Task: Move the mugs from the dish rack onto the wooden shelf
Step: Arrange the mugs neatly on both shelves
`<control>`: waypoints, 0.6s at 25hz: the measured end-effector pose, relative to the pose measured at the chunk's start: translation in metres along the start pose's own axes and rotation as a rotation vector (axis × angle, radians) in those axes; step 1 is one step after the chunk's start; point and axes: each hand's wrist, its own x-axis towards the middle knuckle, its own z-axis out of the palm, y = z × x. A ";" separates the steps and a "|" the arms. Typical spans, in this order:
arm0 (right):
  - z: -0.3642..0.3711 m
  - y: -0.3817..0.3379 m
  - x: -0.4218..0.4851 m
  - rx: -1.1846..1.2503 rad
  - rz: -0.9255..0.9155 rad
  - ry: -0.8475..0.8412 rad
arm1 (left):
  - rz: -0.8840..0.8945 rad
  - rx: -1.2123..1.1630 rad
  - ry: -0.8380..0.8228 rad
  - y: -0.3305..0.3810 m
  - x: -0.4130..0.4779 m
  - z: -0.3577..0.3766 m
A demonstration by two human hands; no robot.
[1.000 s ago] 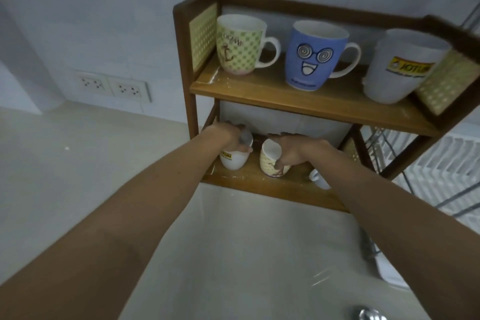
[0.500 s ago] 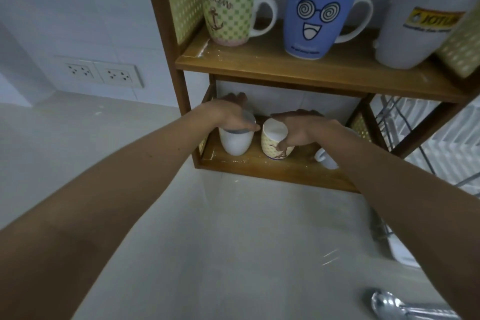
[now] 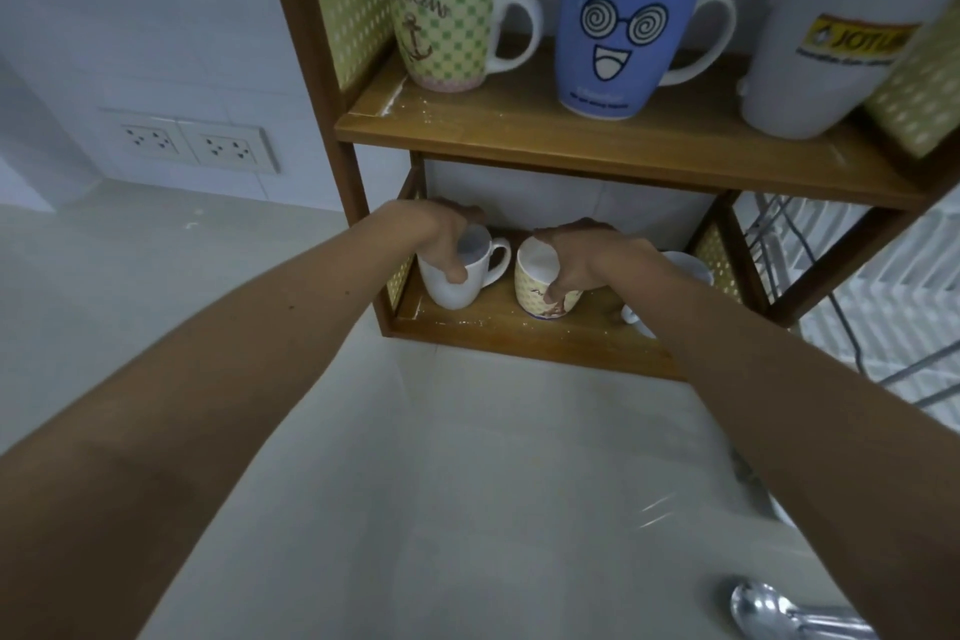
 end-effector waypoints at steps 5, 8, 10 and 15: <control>0.000 -0.002 -0.001 -0.011 -0.004 0.022 | -0.247 -0.064 0.197 0.016 0.006 0.009; 0.000 -0.002 -0.002 0.000 -0.008 0.021 | -0.294 -0.052 0.264 0.015 0.002 -0.003; -0.001 -0.002 -0.002 0.005 -0.001 0.014 | -0.130 0.003 0.104 0.010 -0.001 -0.014; -0.002 -0.003 -0.002 0.000 -0.009 0.005 | 0.128 0.059 0.039 0.000 -0.007 -0.001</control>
